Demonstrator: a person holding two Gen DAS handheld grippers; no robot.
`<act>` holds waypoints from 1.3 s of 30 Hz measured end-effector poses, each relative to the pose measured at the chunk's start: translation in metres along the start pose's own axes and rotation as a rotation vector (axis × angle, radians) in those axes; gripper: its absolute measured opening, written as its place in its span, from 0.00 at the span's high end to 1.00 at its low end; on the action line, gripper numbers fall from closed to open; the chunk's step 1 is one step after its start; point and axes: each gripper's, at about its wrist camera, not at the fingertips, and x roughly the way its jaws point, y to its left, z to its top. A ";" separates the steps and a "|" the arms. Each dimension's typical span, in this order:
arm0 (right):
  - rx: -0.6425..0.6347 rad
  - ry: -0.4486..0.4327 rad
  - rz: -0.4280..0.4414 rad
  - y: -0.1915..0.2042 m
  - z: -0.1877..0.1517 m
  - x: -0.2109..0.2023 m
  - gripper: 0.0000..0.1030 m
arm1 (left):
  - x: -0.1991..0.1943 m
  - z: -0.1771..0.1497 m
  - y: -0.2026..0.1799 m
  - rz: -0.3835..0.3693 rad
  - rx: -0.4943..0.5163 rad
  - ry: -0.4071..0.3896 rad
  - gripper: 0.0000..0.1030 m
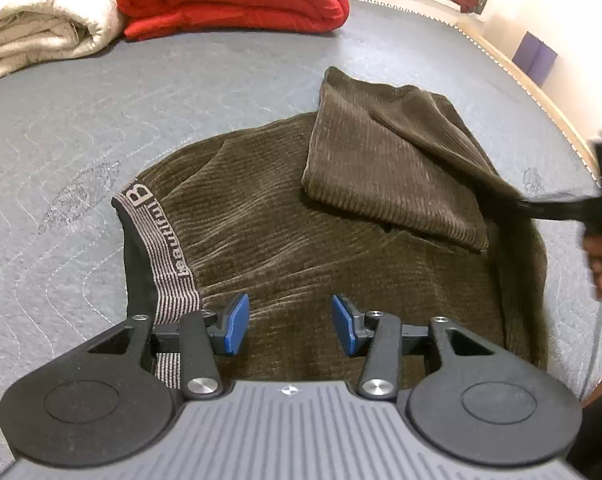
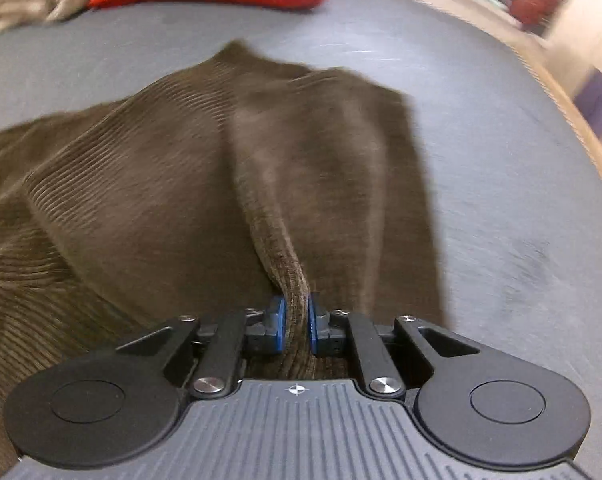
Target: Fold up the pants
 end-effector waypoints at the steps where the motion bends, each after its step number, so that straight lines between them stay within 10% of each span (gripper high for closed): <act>1: 0.034 -0.001 -0.016 -0.018 -0.007 -0.008 0.90 | -0.002 0.000 -0.002 -0.005 -0.001 -0.004 0.51; 8: 0.369 0.215 -0.110 -0.180 -0.145 -0.040 0.91 | -0.025 -0.007 -0.025 -0.050 0.029 -0.045 0.47; 10: 0.507 0.372 -0.034 -0.208 -0.194 -0.031 0.90 | -0.030 -0.011 -0.034 -0.062 0.042 -0.052 0.41; 13: 0.568 0.349 0.028 -0.224 -0.215 -0.040 0.79 | -0.029 -0.017 -0.045 -0.059 0.063 -0.042 0.39; 24: 0.357 -0.179 -0.062 -0.215 -0.134 -0.093 0.63 | 0.023 -0.034 -0.056 0.005 0.081 0.102 0.39; 39: -0.377 0.109 0.003 -0.079 -0.081 0.041 0.57 | 0.031 -0.023 -0.031 0.049 0.036 0.105 0.39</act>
